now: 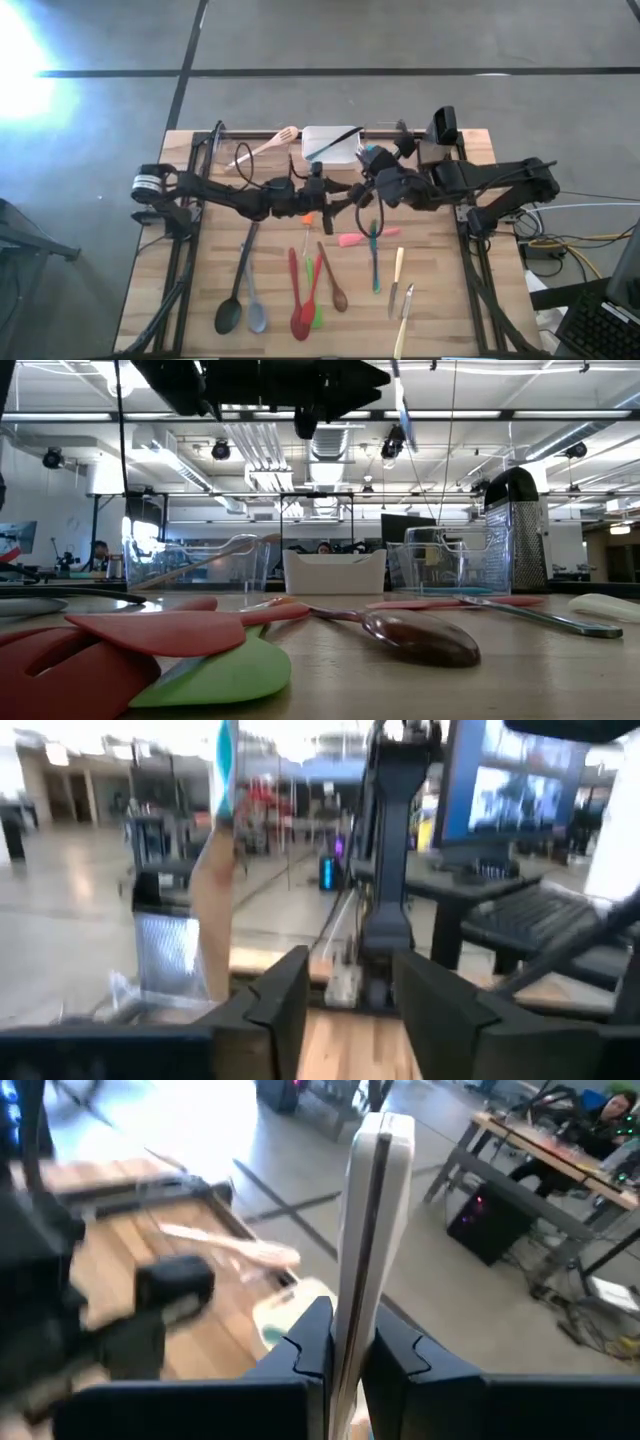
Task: Pick & Place Kitchen Items
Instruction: Put the white patterned table knife into the white bin
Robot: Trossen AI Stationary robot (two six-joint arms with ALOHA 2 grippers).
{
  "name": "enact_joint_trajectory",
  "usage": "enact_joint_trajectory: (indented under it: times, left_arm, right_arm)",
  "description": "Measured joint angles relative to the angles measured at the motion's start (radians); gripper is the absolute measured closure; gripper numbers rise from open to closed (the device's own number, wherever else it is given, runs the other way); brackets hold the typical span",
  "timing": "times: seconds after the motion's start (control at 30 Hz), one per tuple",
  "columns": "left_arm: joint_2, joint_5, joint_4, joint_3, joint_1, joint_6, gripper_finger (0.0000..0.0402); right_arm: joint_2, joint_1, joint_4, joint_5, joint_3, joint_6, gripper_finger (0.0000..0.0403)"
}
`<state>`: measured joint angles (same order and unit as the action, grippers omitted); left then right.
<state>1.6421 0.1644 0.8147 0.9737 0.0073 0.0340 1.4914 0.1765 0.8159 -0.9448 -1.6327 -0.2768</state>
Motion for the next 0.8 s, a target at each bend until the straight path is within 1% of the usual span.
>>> enact_joint_trajectory:
  times: [0.07, 0.17, 0.23, 0.3, 0.4, 0.5, 0.63, 0.8]
  left_arm:
    - [-0.039, -0.011, -0.073, -0.001, -0.001, 0.01, 0.0226]
    - [-0.099, -0.075, -0.163, -0.026, -0.007, 0.015, 0.0211]
    - [-0.138, -0.114, -0.199, -0.058, -0.015, 0.019, 0.0209]
    - [-0.19, -0.128, -0.207, -0.105, -0.025, 0.021, 0.0211]
    - [-0.277, -0.127, -0.168, -0.192, -0.038, 0.035, 0.0217]
    - [-0.351, -0.128, -0.112, -0.287, -0.047, 0.061, 0.0223]
    - [-0.439, -0.128, -0.024, -0.406, -0.048, 0.097, 0.0227]
    - [-0.484, -0.125, 0.061, -0.518, -0.048, 0.129, 0.0227]
  right_arm:
    - [0.0, -0.012, 0.099, 0.016, -0.029, -0.03, 0.0381]
    - [0.0, -0.06, 0.226, 0.035, -0.054, -0.038, 0.0381]
    - [0.001, -0.109, 0.273, 0.072, -0.057, -0.015, 0.0381]
    - [0.003, -0.159, 0.28, 0.14, -0.057, 0.035, 0.0381]
    - [0.017, -0.242, 0.275, 0.238, -0.051, 0.134, 0.0381]
    - [0.062, -0.317, 0.275, 0.294, -0.052, 0.245, 0.0381]
    - [0.146, -0.384, 0.278, 0.318, -0.085, 0.386, 0.0381]
    - [0.302, -0.417, 0.285, 0.321, -0.16, 0.572, 0.0381]
